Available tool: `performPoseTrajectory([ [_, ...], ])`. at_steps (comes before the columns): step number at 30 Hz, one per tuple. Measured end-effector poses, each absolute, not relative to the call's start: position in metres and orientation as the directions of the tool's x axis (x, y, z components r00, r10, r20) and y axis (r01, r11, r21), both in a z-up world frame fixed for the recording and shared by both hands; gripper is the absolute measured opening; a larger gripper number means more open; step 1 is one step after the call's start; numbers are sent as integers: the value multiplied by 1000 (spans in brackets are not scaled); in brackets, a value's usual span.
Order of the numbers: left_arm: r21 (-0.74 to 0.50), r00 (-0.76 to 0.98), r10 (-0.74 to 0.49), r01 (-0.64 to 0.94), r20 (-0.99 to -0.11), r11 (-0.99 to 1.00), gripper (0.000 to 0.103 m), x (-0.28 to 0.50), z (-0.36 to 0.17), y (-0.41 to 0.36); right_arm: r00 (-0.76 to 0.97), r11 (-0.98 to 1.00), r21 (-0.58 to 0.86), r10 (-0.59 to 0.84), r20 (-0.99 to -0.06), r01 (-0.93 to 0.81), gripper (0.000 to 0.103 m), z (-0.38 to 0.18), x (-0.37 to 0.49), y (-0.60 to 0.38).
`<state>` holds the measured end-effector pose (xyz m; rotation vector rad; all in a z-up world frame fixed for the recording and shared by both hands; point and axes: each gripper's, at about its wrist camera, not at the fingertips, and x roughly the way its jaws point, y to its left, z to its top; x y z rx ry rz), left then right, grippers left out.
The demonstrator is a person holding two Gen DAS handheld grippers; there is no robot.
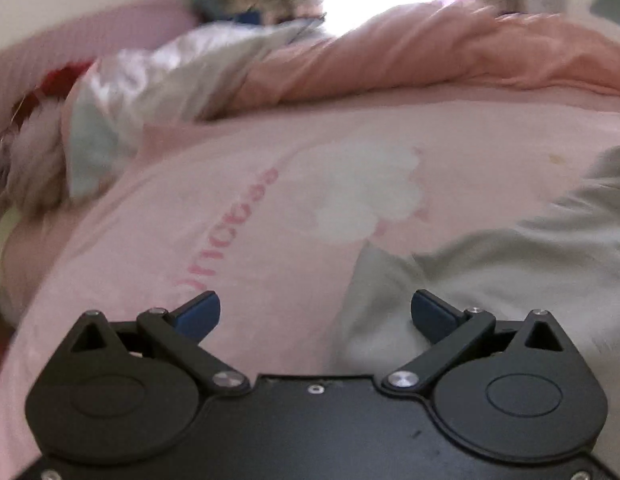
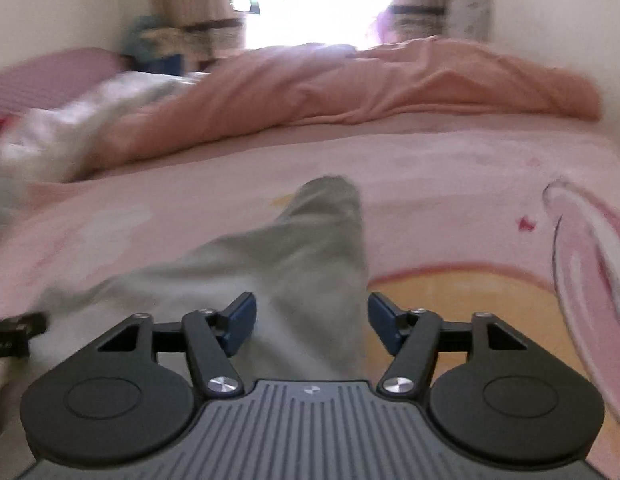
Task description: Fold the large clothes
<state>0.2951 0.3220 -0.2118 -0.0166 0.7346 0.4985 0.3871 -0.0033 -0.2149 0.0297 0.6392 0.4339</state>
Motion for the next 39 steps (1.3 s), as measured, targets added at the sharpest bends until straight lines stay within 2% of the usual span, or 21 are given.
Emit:
performPoseTrajectory([
  [3, 22, 680, 263, -342, -684, 939, 103, 245, -199, 330, 600, 820, 287, 562, -570, -496, 88, -213, 362, -33],
  [5, -58, 653, 167, -309, -739, 949, 103, 220, -203, 334, 545, 807, 298, 571, -614, -510, 88, -218, 347, -45],
  [7, -82, 634, 119, -278, -764, 957, 103, 204, -212, 323, 514, 800, 304, 574, -637, -517, 88, -222, 336, -50],
  [11, -57, 631, 118, -250, -767, 966, 103, 205, -226, 305, 490, 796, 360, 589, -642, -486, 86, -232, 321, -50],
  [13, -145, 636, 62, -268, -769, 952, 103, 207, -230, 316, 496, 795, 367, 594, -633, -483, 86, -233, 320, -53],
  [16, -357, 624, -118, -273, -773, 893, 103, 196, -246, 346, 434, 777, 427, 619, -654, -463, 85, -235, 317, -64],
  [18, -361, 634, -147, -223, -759, 906, 103, 183, -247, 348, 397, 744, 498, 662, -635, -445, 84, -244, 311, -76],
  [20, -365, 640, -163, -196, -751, 910, 103, 182, -248, 347, 389, 715, 539, 697, -603, -445, 87, -252, 316, -78],
  [22, -366, 650, -158, -198, -744, 909, 103, 192, -246, 345, 381, 686, 609, 728, -570, -399, 103, -253, 329, -72],
  [24, -382, 647, -154, -228, -747, 896, 103, 207, -246, 338, 381, 635, 691, 768, -515, -347, 103, -258, 341, -69],
  [26, -355, 636, -130, -240, -760, 904, 103, 223, -244, 328, 401, 672, 644, 738, -542, -367, 103, -254, 346, -54],
  [28, -320, 648, -97, -235, -755, 918, 103, 233, -244, 321, 434, 736, 512, 676, -595, -443, 103, -248, 342, -30],
  [33, -302, 702, -71, -210, -708, 930, 103, 234, -252, 320, 562, 816, 344, 572, -598, -464, 103, -248, 325, -5],
  [34, -293, 704, -61, -215, -708, 932, 97, 232, -250, 318, 583, 830, 327, 552, -596, -452, 85, -246, 321, -6],
  [35, -294, 711, -54, -218, -701, 931, 85, 228, -248, 316, 607, 840, 324, 540, -583, -436, 74, -242, 316, -10],
  [36, -274, 725, -36, -213, -688, 938, 77, 224, -243, 309, 628, 843, 323, 536, -564, -430, 49, -235, 309, -15],
  [37, -253, 737, -14, -214, -676, 944, 61, 219, -238, 302, 637, 837, 321, 546, -544, -444, 33, -228, 302, -16],
  [38, -225, 741, 13, -220, -671, 949, 43, 215, -230, 295, 653, 829, 302, 557, -512, -471, 30, -217, 292, -16],
  [39, -195, 750, 43, -226, -661, 954, 37, 209, -219, 287, 670, 827, 253, 557, -491, -503, 28, -207, 283, -11],
])
